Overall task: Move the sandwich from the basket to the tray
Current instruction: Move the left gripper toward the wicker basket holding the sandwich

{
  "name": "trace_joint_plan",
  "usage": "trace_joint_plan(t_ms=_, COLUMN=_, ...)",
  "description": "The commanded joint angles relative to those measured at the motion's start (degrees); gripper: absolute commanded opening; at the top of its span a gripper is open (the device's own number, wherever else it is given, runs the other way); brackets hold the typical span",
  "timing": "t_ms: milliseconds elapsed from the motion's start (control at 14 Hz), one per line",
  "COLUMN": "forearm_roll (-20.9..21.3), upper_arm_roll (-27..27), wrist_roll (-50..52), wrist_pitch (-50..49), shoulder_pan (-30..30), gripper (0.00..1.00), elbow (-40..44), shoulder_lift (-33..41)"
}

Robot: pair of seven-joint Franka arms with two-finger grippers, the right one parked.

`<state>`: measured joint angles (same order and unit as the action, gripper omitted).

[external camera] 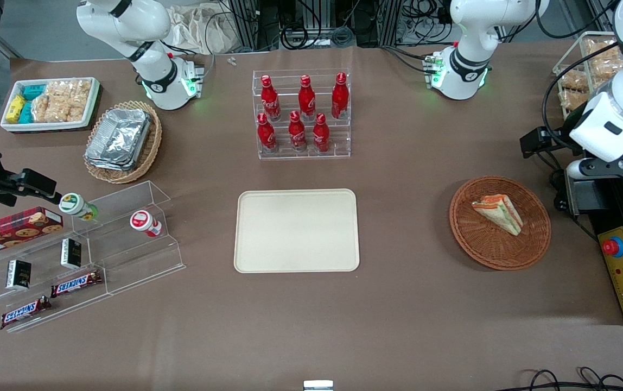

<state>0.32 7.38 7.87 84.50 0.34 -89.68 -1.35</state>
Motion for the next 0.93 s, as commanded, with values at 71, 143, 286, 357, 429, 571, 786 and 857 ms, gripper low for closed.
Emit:
trace_joint_plan(t_ms=71, forearm_roll=-0.4, upper_arm_roll=0.1, wrist_roll=0.8, wrist_pitch=-1.0, shoulder_pan=0.0, gripper=1.0, elbow=0.9, shoulder_lift=-0.1)
trace_joint_plan(t_ms=143, forearm_roll=-0.4, upper_arm_roll=0.1, wrist_roll=0.8, wrist_pitch=-1.0, shoulder_pan=0.0, gripper=1.0, elbow=1.0, shoulder_lift=-0.2)
trace_joint_plan(t_ms=286, forearm_roll=-0.2, upper_arm_roll=0.0, wrist_roll=0.8, wrist_pitch=-1.0, shoulder_pan=0.1, gripper=1.0, elbow=0.4, shoulder_lift=0.0)
trace_joint_plan(t_ms=357, forearm_roll=-0.1, upper_arm_roll=-0.1, wrist_roll=0.8, wrist_pitch=-1.1, shoulder_pan=0.2, gripper=1.0, elbow=0.5, shoulder_lift=-0.3)
trace_joint_plan(t_ms=429, forearm_roll=0.5, upper_arm_roll=-0.1, wrist_roll=0.8, wrist_pitch=-0.8, shoulder_pan=0.2, gripper=1.0, elbow=0.4, shoulder_lift=-0.7)
trace_joint_plan(t_ms=571, forearm_roll=-0.4, upper_arm_roll=-0.6, wrist_roll=1.4, wrist_pitch=-0.6, shoulder_pan=1.3, gripper=1.0, elbow=0.5, shoulder_lift=-0.9)
trace_joint_plan(t_ms=786, forearm_roll=-1.5, upper_arm_roll=-0.9, wrist_roll=9.2, wrist_pitch=-1.4, shoulder_pan=3.7, gripper=1.0, elbow=0.1, shoulder_lift=-1.0)
trace_joint_plan(t_ms=857, forearm_roll=-1.6, upper_arm_roll=-0.9, wrist_roll=10.1, wrist_pitch=-1.2, shoulder_pan=4.1, gripper=1.0, elbow=-0.7, shoulder_lift=-1.3)
